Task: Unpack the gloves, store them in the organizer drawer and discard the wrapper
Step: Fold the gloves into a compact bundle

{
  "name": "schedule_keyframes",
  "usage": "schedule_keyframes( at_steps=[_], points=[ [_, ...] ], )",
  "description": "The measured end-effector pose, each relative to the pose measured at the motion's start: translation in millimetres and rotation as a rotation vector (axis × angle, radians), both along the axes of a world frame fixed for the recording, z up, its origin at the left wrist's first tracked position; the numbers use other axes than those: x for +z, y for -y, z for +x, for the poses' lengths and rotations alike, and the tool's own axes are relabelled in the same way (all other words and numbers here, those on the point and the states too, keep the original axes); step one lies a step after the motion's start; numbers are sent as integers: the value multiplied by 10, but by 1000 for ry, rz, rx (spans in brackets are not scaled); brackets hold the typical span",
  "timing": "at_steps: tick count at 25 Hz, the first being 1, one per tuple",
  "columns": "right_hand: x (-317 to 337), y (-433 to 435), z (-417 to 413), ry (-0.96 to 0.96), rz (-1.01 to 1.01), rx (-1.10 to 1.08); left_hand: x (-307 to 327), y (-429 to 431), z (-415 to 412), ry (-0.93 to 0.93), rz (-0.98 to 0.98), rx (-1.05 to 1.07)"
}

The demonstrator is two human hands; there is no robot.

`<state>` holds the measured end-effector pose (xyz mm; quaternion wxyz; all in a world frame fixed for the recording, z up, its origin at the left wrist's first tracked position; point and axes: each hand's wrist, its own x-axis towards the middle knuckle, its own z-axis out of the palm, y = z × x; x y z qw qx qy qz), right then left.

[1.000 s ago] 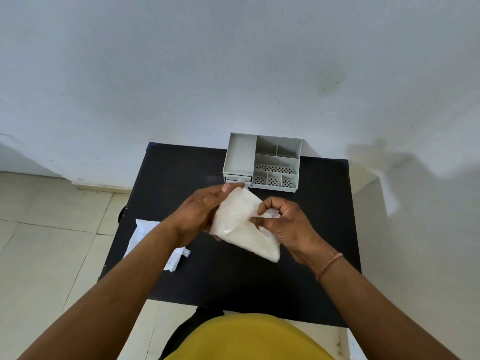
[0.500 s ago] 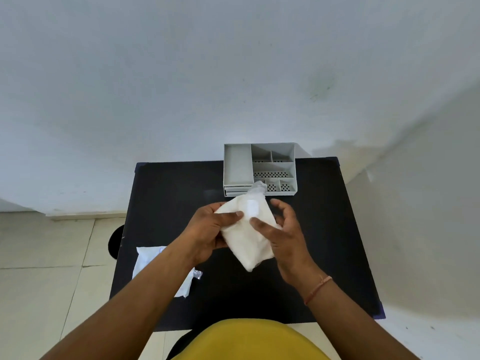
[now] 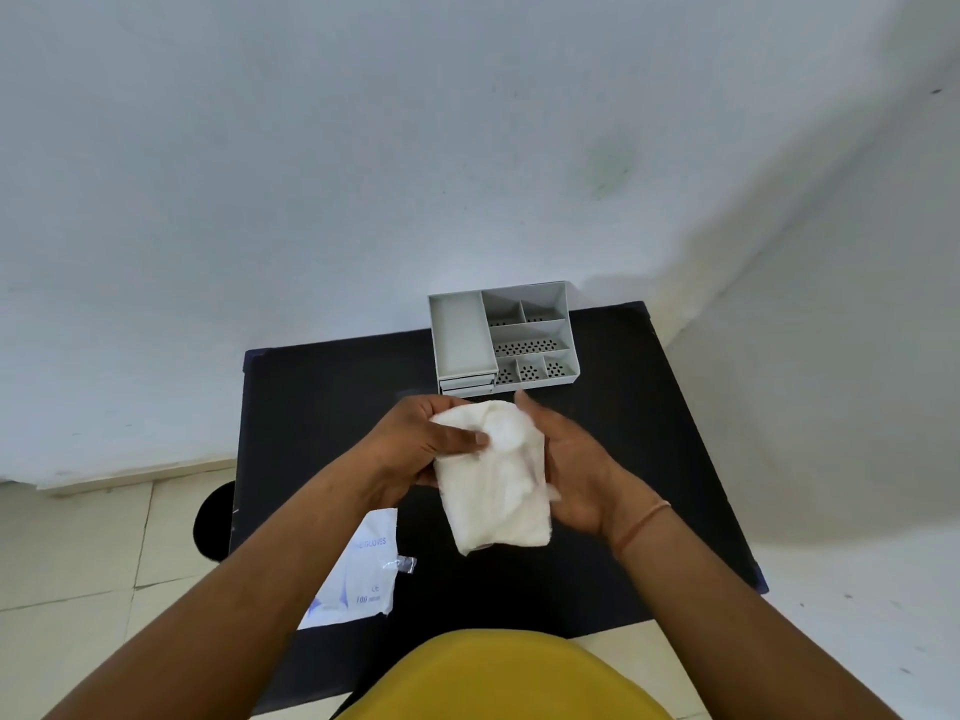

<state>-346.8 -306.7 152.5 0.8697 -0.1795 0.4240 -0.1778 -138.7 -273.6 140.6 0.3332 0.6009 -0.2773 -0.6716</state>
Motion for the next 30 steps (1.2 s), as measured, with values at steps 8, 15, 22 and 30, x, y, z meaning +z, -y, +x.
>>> schedule_keyframes(
  at_steps=[8,15,22,30],
  points=[
    [-12,-118,208,-332,-284,-219,18,-91,26,-116,-56,260],
    [18,-152,117,-447,-516,-86,-93,-308,48,-116,-8,154],
    [-246,-334,-147,-154,-212,-146,-168,-357,-128,-150,-30,147],
    [-478,-190,-197,-307,-208,-166,-170,-257,-489,188,-58,159]
  ],
)
